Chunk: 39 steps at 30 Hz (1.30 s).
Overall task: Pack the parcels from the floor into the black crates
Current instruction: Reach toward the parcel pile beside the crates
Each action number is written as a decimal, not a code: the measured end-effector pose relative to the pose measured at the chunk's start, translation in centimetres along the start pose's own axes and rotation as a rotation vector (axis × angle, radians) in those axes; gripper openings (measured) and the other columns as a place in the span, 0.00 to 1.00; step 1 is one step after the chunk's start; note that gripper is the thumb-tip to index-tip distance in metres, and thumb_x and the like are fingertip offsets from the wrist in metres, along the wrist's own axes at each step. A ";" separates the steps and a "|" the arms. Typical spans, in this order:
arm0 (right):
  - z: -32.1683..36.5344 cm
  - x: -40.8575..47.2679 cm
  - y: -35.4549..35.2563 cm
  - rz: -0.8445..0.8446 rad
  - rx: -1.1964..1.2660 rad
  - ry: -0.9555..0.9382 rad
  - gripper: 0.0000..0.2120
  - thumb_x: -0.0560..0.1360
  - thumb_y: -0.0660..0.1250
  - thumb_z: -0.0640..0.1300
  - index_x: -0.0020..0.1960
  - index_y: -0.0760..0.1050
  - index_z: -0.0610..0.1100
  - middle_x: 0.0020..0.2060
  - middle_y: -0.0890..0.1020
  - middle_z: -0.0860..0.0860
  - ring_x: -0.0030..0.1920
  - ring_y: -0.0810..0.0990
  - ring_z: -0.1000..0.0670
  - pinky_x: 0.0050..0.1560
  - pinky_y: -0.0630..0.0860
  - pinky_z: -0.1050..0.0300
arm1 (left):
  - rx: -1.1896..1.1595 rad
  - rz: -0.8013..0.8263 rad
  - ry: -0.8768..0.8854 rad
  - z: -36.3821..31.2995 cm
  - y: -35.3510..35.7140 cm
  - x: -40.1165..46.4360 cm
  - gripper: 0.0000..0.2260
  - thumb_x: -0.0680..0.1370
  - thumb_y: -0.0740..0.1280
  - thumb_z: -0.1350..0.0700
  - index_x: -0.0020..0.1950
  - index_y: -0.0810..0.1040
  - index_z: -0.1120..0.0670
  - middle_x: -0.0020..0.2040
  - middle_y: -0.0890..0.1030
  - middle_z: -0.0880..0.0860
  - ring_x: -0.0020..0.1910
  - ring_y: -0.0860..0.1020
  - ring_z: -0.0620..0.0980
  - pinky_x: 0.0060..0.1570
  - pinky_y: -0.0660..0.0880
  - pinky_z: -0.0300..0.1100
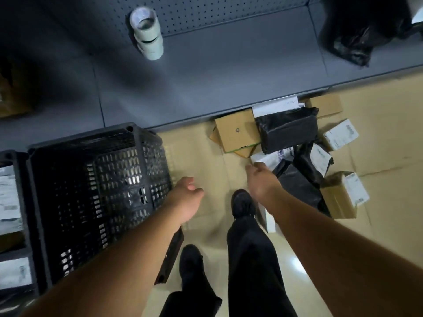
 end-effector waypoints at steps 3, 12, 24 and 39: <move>1.7 5.7 0.0 0.046 -0.202 -0.054 0.21 0.84 0.52 0.48 0.74 0.63 0.41 0.69 0.72 0.38 0.67 0.73 0.38 0.65 0.70 0.47 | -0.020 -0.019 -0.015 -1.2 0.8 4.1 0.24 0.82 0.66 0.52 0.78 0.67 0.49 0.72 0.76 0.50 0.63 0.77 0.50 0.59 0.74 0.42; 1.7 19.0 0.1 0.106 -0.386 -0.098 0.26 0.82 0.51 0.39 0.80 0.54 0.46 0.77 0.56 0.36 0.73 0.65 0.32 0.71 0.66 0.43 | -0.154 -0.032 -0.117 -4.0 5.7 16.0 0.25 0.79 0.67 0.48 0.76 0.70 0.46 0.69 0.76 0.48 0.60 0.76 0.50 0.52 0.71 0.41; 0.7 27.7 1.8 0.032 -0.058 0.032 0.34 0.78 0.60 0.62 0.77 0.58 0.44 0.72 0.67 0.42 0.69 0.69 0.38 0.69 0.69 0.40 | -0.347 -0.009 -0.205 -5.8 11.4 26.3 0.26 0.76 0.68 0.45 0.74 0.71 0.44 0.61 0.79 0.49 0.56 0.78 0.53 0.58 0.73 0.47; 0.5 21.9 4.1 0.107 0.127 0.153 0.26 0.71 0.59 0.57 0.68 0.69 0.52 0.70 0.71 0.46 0.68 0.70 0.39 0.69 0.68 0.38 | -0.470 0.031 -0.297 -1.9 8.7 20.9 0.14 0.80 0.66 0.50 0.65 0.76 0.51 0.59 0.78 0.53 0.60 0.77 0.54 0.67 0.74 0.55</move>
Point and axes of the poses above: each hand's wrist, its own x-axis towards the middle knuckle, its own y-axis out of the palm, z = x × y, the point moved 7 cm from there along x, towards the middle knuckle
